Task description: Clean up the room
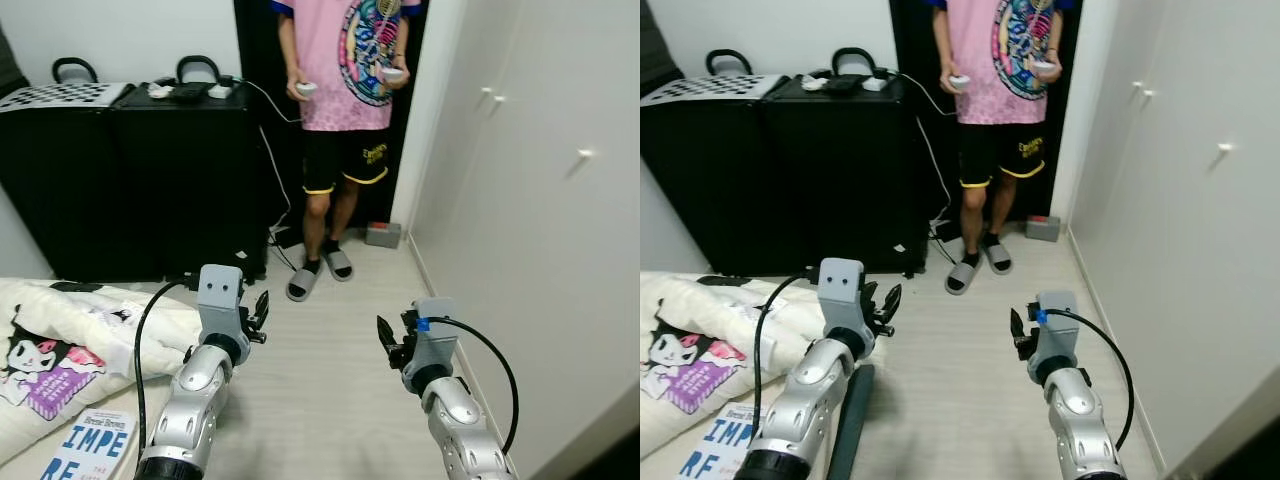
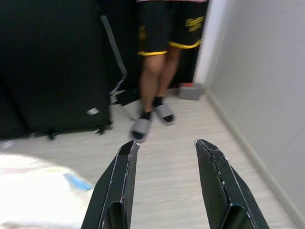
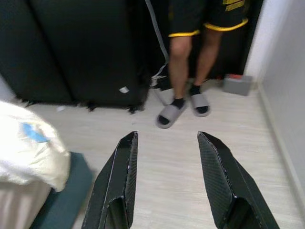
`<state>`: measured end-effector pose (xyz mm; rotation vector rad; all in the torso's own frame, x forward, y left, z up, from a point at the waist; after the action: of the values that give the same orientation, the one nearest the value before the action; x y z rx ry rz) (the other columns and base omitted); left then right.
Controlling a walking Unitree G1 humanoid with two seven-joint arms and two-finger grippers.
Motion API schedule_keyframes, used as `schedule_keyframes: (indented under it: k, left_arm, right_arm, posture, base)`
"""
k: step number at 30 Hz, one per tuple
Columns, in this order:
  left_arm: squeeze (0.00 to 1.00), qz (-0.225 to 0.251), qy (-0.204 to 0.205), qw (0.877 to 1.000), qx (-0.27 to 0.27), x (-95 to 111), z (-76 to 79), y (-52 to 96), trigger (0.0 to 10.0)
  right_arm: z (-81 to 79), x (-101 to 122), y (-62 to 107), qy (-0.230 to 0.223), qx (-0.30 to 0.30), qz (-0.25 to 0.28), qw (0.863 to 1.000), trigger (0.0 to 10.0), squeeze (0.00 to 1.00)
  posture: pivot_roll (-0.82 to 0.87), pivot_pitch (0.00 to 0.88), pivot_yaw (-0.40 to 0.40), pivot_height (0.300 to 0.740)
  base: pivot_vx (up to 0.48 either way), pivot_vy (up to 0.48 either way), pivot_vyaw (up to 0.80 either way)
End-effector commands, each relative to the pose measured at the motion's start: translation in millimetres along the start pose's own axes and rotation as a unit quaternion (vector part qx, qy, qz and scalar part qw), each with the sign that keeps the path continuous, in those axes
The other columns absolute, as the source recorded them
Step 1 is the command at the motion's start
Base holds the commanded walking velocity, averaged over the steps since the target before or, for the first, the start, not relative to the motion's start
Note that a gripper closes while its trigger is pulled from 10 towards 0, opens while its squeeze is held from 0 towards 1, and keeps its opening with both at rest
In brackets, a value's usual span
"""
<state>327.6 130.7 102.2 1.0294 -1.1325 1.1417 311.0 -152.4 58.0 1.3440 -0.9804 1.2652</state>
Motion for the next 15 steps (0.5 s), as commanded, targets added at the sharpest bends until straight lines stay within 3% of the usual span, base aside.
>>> schedule_keyframes:
  k: [1,15]
  left_arm:
    - [0.00,-0.008,-0.004,1.000,0.005,-2.7,-3.2,-0.3,10.0]
    - [0.00,-0.005,-0.012,1.000,-0.010,0.9,-0.6,-3.6,10.0]
  right_arm:
    - [-4.2,-1.6,-1.5,0.009,0.007,-0.003,1.000,10.0,0.00]
    - [-5.4,-2.6,-1.5,0.012,-0.002,-0.001,1.000,10.0,0.00]
  posture:
    - [0.00,0.000,-0.022,0.740]
    - [0.03,0.000,-0.013,0.740]
  base:
    - [0.000,0.000,0.80]
    - [0.000,0.000,0.80]
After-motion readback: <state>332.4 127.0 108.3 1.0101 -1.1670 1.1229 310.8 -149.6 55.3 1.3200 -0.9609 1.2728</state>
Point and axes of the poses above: a point about 5 cm out from each wrist's last joint towards the gripper, its own y axis pointing back from the gripper into the wrist, its own x axis along the axis of the wrist's last joint, z = x × y, the point moved 2 cm from there along -y, pointing out of the wrist towards the gripper, and after that the axes turned 5 degrees about y, right-handed, at the moved point
